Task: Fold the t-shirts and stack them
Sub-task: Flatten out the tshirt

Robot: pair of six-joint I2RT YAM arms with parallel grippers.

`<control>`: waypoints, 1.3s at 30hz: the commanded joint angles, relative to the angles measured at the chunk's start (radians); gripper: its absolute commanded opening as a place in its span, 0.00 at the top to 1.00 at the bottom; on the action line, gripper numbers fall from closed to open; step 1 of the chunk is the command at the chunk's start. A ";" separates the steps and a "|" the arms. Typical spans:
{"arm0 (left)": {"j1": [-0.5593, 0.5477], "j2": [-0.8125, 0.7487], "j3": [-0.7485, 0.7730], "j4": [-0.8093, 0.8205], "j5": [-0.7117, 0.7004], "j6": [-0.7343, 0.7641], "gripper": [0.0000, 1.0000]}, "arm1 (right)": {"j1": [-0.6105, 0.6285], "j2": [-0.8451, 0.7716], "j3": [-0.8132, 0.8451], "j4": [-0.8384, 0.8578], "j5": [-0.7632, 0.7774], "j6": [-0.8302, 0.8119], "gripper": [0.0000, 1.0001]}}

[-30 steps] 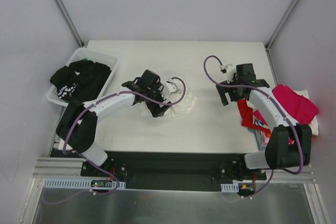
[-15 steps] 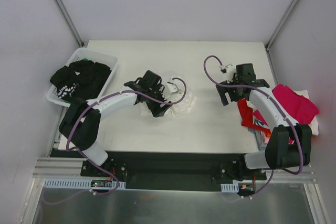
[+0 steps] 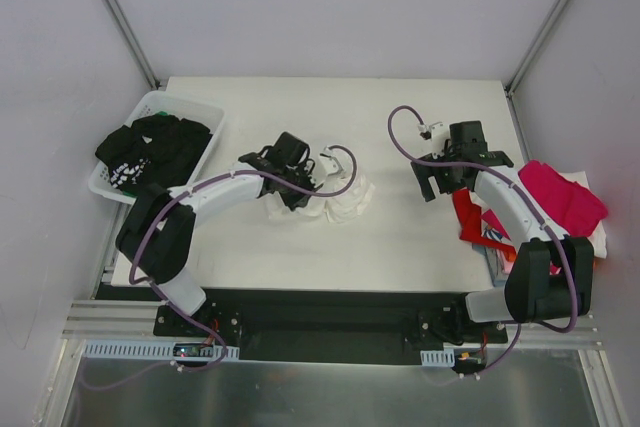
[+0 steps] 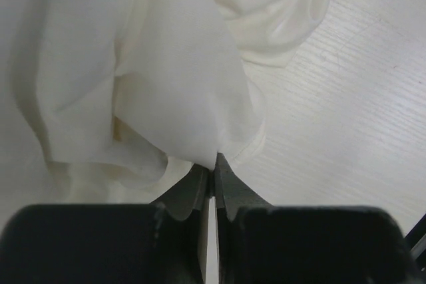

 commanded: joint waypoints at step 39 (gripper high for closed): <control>0.123 0.077 1.194 0.217 -0.877 0.399 1.00 | 0.039 -0.047 0.035 0.015 0.089 0.027 0.04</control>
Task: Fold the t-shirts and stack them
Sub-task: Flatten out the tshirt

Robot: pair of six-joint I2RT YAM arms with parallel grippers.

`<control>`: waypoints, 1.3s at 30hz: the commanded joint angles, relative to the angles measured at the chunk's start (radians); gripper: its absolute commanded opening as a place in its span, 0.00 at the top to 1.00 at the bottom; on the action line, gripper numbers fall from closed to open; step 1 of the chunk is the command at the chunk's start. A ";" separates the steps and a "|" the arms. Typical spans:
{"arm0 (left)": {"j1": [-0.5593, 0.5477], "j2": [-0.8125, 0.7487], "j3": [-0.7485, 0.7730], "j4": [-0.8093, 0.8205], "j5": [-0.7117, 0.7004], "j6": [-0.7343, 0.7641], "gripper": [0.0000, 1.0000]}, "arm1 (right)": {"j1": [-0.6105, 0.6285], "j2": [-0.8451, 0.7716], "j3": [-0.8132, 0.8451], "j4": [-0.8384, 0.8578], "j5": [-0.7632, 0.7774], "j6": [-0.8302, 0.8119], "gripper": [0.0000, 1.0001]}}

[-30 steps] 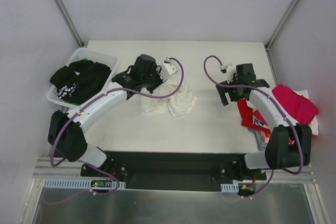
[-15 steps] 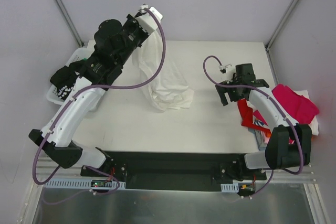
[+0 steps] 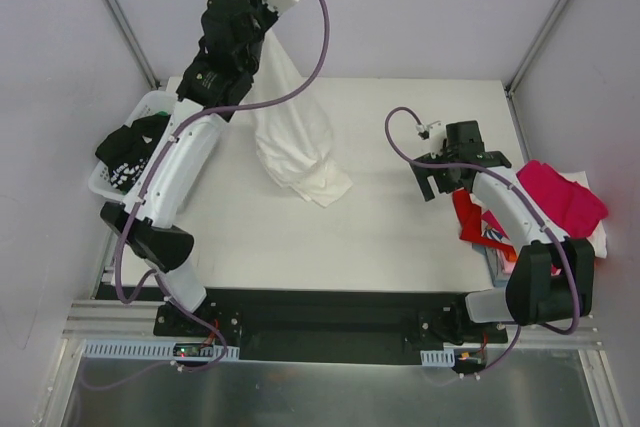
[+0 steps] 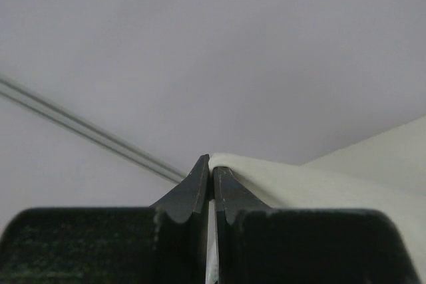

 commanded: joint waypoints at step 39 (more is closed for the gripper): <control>0.008 0.022 0.269 0.130 0.100 -0.190 1.00 | 0.028 0.009 0.026 0.031 0.072 0.019 0.03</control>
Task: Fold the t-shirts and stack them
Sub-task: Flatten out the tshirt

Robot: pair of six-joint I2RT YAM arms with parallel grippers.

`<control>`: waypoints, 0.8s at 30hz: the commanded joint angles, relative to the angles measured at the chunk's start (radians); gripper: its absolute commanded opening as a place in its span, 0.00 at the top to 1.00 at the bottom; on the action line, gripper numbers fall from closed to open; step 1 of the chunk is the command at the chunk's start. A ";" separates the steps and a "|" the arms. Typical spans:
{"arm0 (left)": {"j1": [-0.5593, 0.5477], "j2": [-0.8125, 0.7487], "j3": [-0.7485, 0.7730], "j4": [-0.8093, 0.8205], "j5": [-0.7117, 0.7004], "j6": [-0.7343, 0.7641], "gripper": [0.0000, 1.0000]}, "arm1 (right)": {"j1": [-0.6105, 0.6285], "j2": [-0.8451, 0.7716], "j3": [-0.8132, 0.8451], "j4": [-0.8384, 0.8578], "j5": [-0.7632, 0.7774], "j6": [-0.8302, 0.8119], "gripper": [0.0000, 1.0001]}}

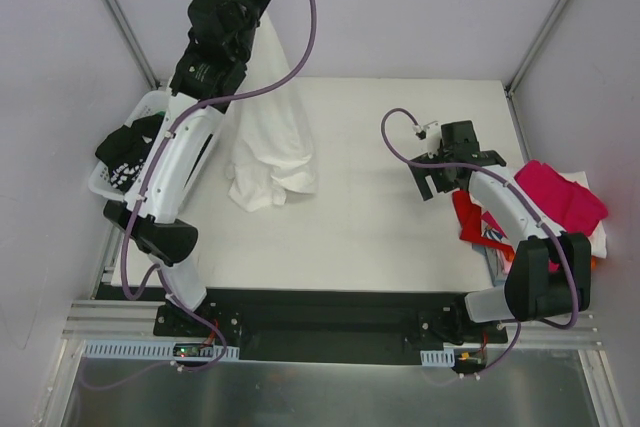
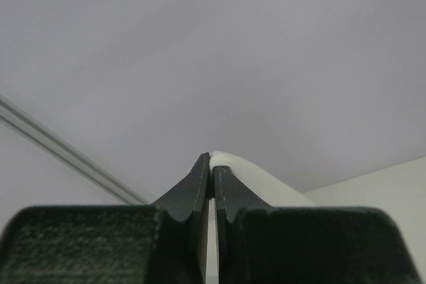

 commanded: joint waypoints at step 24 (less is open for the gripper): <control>-0.041 -0.168 0.176 0.222 0.266 -0.281 1.00 | 0.004 0.025 0.031 -0.009 0.010 0.000 0.03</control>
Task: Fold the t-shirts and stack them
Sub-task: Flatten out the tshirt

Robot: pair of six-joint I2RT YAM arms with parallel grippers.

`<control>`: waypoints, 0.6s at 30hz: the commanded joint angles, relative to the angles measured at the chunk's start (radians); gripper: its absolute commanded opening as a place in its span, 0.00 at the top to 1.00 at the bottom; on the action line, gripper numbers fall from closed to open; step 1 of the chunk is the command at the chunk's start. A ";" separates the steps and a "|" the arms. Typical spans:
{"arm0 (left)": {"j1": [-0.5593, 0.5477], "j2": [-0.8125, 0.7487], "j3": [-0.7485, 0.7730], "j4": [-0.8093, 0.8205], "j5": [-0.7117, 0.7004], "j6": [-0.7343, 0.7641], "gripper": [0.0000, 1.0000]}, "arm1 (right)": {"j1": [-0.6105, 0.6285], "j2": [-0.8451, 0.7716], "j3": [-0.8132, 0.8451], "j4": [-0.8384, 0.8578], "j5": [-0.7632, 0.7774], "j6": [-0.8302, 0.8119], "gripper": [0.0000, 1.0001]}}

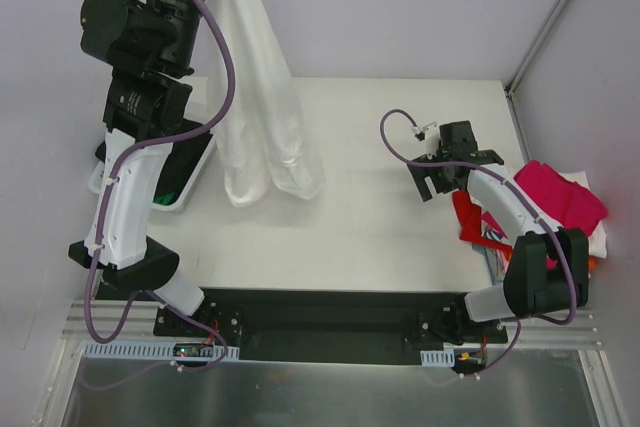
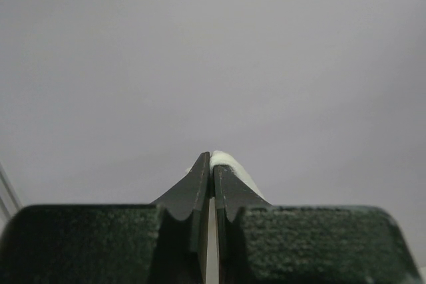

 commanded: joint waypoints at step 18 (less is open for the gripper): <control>-0.033 0.142 0.181 0.049 0.053 -0.159 1.00 | 0.004 0.006 0.034 -0.012 0.003 0.003 0.03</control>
